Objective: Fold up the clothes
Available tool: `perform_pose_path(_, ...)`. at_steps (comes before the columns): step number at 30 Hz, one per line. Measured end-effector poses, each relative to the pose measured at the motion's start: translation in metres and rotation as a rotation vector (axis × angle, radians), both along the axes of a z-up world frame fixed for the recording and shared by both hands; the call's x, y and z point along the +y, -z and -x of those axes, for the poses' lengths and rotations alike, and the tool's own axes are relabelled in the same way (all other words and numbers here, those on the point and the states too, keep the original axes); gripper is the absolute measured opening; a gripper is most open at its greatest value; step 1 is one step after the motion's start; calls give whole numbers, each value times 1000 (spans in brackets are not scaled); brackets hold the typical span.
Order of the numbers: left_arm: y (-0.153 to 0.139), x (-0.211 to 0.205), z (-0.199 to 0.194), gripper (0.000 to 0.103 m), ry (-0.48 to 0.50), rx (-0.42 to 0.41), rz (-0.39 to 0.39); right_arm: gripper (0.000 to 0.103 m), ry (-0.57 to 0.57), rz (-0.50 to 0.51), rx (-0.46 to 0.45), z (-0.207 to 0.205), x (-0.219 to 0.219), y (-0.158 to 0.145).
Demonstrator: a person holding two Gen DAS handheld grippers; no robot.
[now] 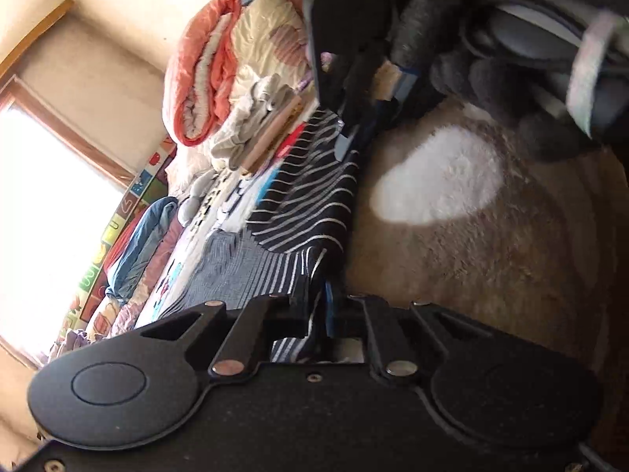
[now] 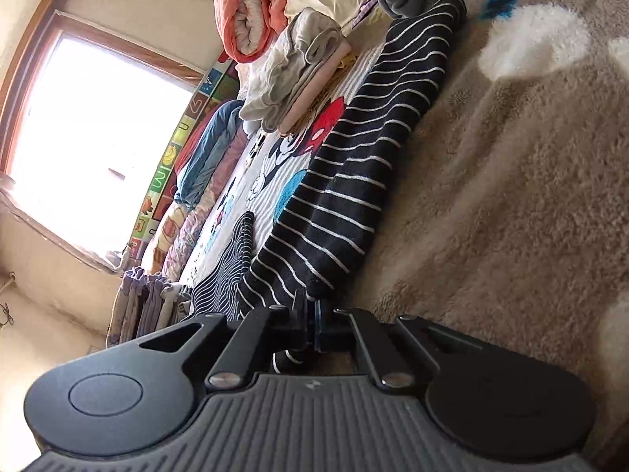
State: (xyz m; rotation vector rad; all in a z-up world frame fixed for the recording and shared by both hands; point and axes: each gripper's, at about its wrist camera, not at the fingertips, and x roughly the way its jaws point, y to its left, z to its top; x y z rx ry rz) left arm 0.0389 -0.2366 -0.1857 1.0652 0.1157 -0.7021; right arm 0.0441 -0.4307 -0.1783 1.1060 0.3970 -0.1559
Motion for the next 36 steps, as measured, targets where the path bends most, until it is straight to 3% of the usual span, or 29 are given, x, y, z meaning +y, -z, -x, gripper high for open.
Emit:
perform_pose_path(2,6,0,3,4,12,-23,-24,3,-7,24,27,-4,-3,3)
perform_pose_path(5,-8,8,3,7,25,70,14,3,-30,78,40,-2,0,-2)
perform_pose_path(7,-25,23,2,22,40,167,74,11,-32,108,26,5,0,-7)
perform_pose_path(8,-33,31,1,39,44,214,107,16,-31,125,21,10,-1,-10)
perform_pose_path(9,-42,42,-3,44,28,255,165,21,-29,160,16,15,0,-14)
perform_pose_path(11,-59,64,-12,41,-10,332,281,25,-24,237,6,26,3,-23)
perform_pose_path(14,-77,88,-37,39,-140,374,453,25,-48,365,-37,35,16,-37)
perform_pose_path(17,-85,103,-55,35,-233,409,572,25,-126,496,-80,28,38,-51)
perform_pose_path(20,-84,105,-59,35,-232,454,586,25,-259,636,-131,15,73,-63)
perform_pose_path(22,-78,97,-54,35,-177,493,518,25,-350,732,-162,10,96,-67)
perform_pose_path(24,-77,101,-50,34,-146,516,487,23,-420,787,-107,-1,112,-60)
perform_pose_path(26,-75,104,-45,29,-115,539,456,23,-467,812,34,-15,118,-43)
perform_pose_path(29,-74,110,-39,28,-68,572,409,20,-462,820,36,-11,116,-36)
perform_pose_path(32,-73,116,-33,28,-28,603,373,24,-464,885,59,-5,123,-43)
perform_pose_path(34,-84,129,-44,28,-86,602,502,25,-447,874,57,0,120,-43)
perform_pose_path(36,-86,136,-56,28,-171,591,574,31,-429,911,28,7,124,-47)
